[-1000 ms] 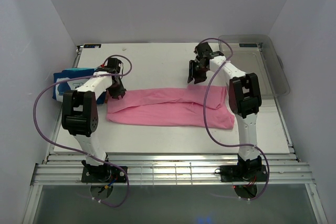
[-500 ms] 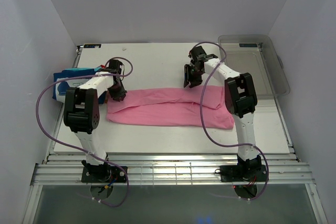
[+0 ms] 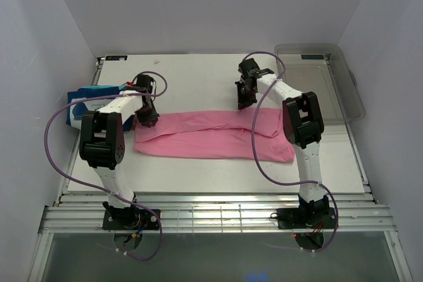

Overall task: Fold and stack the t-shirts
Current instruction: Fold the other side of the tshirt into a rectangle

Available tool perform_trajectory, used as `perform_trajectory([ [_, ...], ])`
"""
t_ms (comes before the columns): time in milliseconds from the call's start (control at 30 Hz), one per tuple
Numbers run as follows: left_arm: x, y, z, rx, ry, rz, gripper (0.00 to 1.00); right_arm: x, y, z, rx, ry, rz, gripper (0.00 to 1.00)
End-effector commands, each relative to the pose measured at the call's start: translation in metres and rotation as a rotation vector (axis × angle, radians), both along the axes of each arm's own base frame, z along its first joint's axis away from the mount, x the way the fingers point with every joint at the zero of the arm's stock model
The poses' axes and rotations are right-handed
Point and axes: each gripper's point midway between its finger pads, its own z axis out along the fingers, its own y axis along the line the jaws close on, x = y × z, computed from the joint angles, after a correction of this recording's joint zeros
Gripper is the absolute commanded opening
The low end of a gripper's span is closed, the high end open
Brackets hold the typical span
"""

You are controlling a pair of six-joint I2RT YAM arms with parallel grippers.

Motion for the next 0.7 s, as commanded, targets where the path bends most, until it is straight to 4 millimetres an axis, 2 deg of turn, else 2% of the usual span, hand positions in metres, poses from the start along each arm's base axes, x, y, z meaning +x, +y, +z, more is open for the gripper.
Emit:
perform_trajectory([
  [0, 0.006, 0.003, 0.022, 0.011, -0.07, -0.001, 0.31, -0.02, -0.006, -0.018, -0.06, 0.046, 0.028, 0.1],
  [67, 0.006, 0.003, 0.023, 0.013, -0.071, -0.004, 0.31, -0.026, -0.01, -0.023, -0.093, 0.046, 0.023, 0.08],
  [167, 0.006, 0.006, 0.024, 0.026, -0.072, -0.007, 0.3, -0.031, -0.01, -0.009, -0.124, 0.006, 0.026, 0.08],
  [200, 0.005, 0.007, 0.024, 0.032, -0.07, -0.009, 0.3, -0.03, -0.01, 0.007, -0.121, -0.028, 0.027, 0.08],
  [267, 0.005, 0.007, 0.024, 0.034, -0.068, -0.009, 0.3, -0.042, -0.008, 0.014, -0.132, -0.036, 0.039, 0.08],
  [300, 0.004, 0.007, 0.024, 0.032, -0.07, -0.006, 0.29, -0.047, -0.005, 0.029, -0.119, -0.063, 0.044, 0.08],
  [333, 0.004, 0.007, 0.025, 0.03, -0.072, -0.004, 0.3, -0.053, -0.003, 0.034, -0.116, -0.068, 0.045, 0.08],
  [367, 0.003, 0.006, 0.024, 0.028, -0.071, -0.004, 0.29, -0.065, -0.007, 0.03, -0.134, -0.054, 0.037, 0.08],
  [400, 0.003, 0.006, 0.025, 0.025, -0.072, -0.004, 0.29, -0.074, -0.002, 0.043, -0.127, -0.08, 0.047, 0.08],
  [433, 0.002, 0.005, 0.024, 0.018, -0.07, -0.003, 0.29, -0.08, -0.002, 0.046, -0.132, -0.086, 0.047, 0.08],
  [467, 0.002, 0.005, 0.024, 0.015, -0.07, -0.003, 0.29, -0.094, -0.007, 0.037, -0.153, -0.065, 0.043, 0.08],
  [500, 0.002, 0.004, 0.025, 0.012, -0.071, -0.004, 0.29, -0.104, -0.003, 0.046, -0.148, -0.08, 0.053, 0.08],
  [567, 0.001, 0.003, 0.023, 0.01, -0.068, -0.008, 0.29, -0.124, -0.01, 0.037, -0.18, -0.052, 0.037, 0.08],
  [667, 0.0, 0.002, 0.025, 0.003, -0.07, -0.012, 0.29, -0.145, -0.012, 0.04, -0.199, -0.059, 0.019, 0.08],
])
